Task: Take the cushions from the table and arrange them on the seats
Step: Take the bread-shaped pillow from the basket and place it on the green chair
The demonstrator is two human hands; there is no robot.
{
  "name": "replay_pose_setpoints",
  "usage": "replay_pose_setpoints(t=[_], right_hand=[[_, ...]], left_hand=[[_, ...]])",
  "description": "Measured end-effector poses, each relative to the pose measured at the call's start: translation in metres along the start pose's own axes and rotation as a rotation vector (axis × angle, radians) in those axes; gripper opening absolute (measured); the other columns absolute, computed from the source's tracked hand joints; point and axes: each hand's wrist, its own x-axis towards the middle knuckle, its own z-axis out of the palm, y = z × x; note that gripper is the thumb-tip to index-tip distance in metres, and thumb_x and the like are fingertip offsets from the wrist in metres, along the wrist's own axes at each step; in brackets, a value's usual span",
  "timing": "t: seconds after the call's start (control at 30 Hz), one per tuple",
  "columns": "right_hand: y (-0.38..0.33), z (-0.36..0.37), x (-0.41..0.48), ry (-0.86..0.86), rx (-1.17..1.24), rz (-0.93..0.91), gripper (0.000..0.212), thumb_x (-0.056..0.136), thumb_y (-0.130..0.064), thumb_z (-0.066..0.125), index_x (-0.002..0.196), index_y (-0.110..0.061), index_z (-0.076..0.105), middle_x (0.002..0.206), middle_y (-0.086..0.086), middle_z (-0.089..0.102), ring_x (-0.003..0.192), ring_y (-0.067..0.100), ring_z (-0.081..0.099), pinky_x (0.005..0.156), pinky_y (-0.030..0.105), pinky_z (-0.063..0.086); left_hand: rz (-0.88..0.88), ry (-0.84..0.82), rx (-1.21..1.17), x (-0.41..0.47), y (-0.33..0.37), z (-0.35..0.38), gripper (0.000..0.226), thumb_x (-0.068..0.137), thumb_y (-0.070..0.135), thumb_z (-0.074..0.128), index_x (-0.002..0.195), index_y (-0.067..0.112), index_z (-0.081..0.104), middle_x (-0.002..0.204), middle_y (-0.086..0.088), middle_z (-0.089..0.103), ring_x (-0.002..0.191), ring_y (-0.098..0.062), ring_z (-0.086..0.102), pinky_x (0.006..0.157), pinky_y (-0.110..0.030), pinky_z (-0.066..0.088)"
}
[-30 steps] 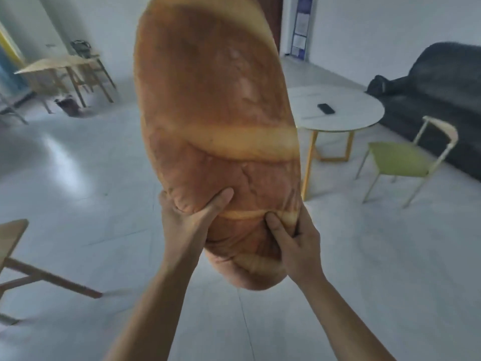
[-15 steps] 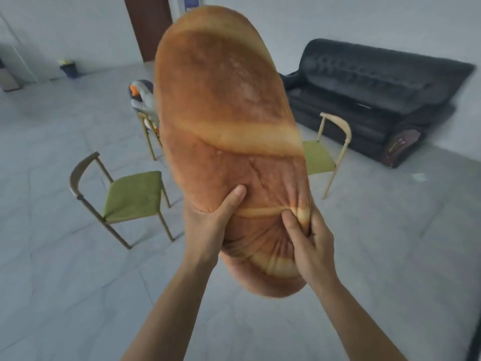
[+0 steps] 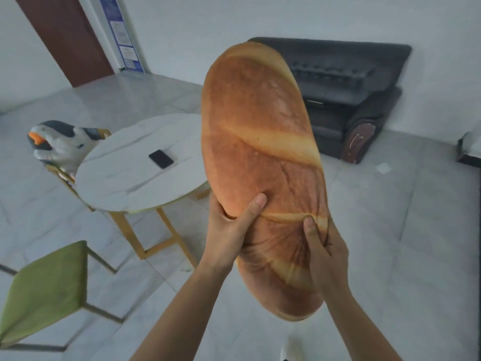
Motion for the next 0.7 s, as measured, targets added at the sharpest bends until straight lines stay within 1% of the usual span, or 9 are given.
replay_pose_setpoints(t=[0.1,0.2,0.3,0.37,0.43,0.5,0.57,0.67,0.7], right_hand=[[-0.011,0.012,0.081,-0.036,0.022,0.021,0.05,0.092,-0.056,0.056,0.138,-0.038,0.061,0.105,-0.046,0.065,0.101,-0.024,0.058,0.083,0.004,0.044],[-0.018,0.03,0.149,-0.072,0.031,0.056,0.05,0.088,-0.06,0.053,0.134,-0.041,0.062,0.108,-0.037,0.068,0.101,-0.023,0.059,0.081,0.001,0.046],[-0.011,0.052,0.212,-0.098,0.029,0.096,0.052,0.089,-0.059,0.051,0.134,-0.036,0.064,0.116,-0.027,0.069,0.104,-0.02,0.06,0.087,0.007,0.048],[-0.001,0.069,0.256,-0.117,0.021,0.13,0.045,0.092,-0.058,0.05,0.131,-0.04,0.065,0.113,-0.03,0.071,0.103,-0.019,0.061,0.083,0.006,0.048],[0.012,0.089,0.301,-0.126,-0.01,0.161,0.037,0.095,-0.058,0.048,0.126,-0.046,0.064,0.107,-0.033,0.07,0.102,-0.015,0.062,0.086,0.011,0.047],[0.027,0.111,0.347,-0.117,-0.042,0.18,0.045,0.096,-0.061,0.047,0.133,-0.042,0.064,0.116,-0.027,0.069,0.109,-0.006,0.061,0.096,0.023,0.048],[0.036,0.133,0.393,-0.108,-0.076,0.209,0.052,0.094,-0.065,0.045,0.137,-0.042,0.061,0.124,-0.023,0.066,0.114,-0.001,0.06,0.103,0.03,0.047],[0.041,0.164,0.463,-0.151,-0.138,0.264,0.049,0.09,-0.069,0.042,0.134,-0.051,0.056,0.118,-0.03,0.061,0.108,-0.003,0.057,0.104,0.032,0.044],[0.044,0.173,0.485,-0.166,-0.164,0.284,0.05,0.09,-0.07,0.041,0.135,-0.051,0.054,0.121,-0.027,0.061,0.111,0.002,0.058,0.105,0.033,0.043]], left_hand=[[0.009,-0.022,0.0,0.067,0.004,0.021,0.087,0.063,0.058,0.083,0.14,0.037,0.05,0.13,0.018,0.069,0.118,-0.001,0.067,0.099,-0.029,0.058],[0.026,-0.004,-0.006,0.128,0.004,0.031,0.088,0.071,0.062,0.074,0.149,0.035,0.045,0.138,0.021,0.064,0.124,0.003,0.062,0.098,-0.021,0.055],[0.016,0.058,-0.023,0.192,-0.012,0.039,0.076,0.086,0.067,0.06,0.151,0.03,0.047,0.145,0.016,0.06,0.133,0.0,0.056,0.109,-0.03,0.045],[-0.016,0.06,-0.053,0.236,-0.03,0.044,0.061,0.097,0.061,0.054,0.148,0.026,0.052,0.142,0.014,0.064,0.133,-0.003,0.057,0.109,-0.03,0.043],[-0.062,0.054,-0.043,0.281,-0.05,0.049,0.055,0.097,0.055,0.049,0.146,0.03,0.053,0.139,0.018,0.065,0.13,0.001,0.059,0.107,-0.025,0.043],[-0.093,0.038,-0.027,0.332,-0.071,0.053,0.055,0.097,0.055,0.045,0.146,0.031,0.053,0.137,0.02,0.065,0.128,0.003,0.059,0.105,-0.023,0.044],[-0.138,0.037,-0.02,0.387,-0.088,0.056,0.055,0.095,0.059,0.044,0.143,0.034,0.055,0.133,0.025,0.067,0.124,0.008,0.06,0.102,-0.019,0.044],[-0.238,0.028,-0.032,0.467,-0.105,0.06,0.062,0.091,0.067,0.046,0.145,0.036,0.054,0.135,0.023,0.066,0.127,0.004,0.059,0.109,-0.026,0.042],[-0.269,0.024,-0.035,0.491,-0.112,0.061,0.064,0.091,0.07,0.047,0.146,0.038,0.052,0.137,0.022,0.065,0.129,0.002,0.058,0.111,-0.029,0.042]])
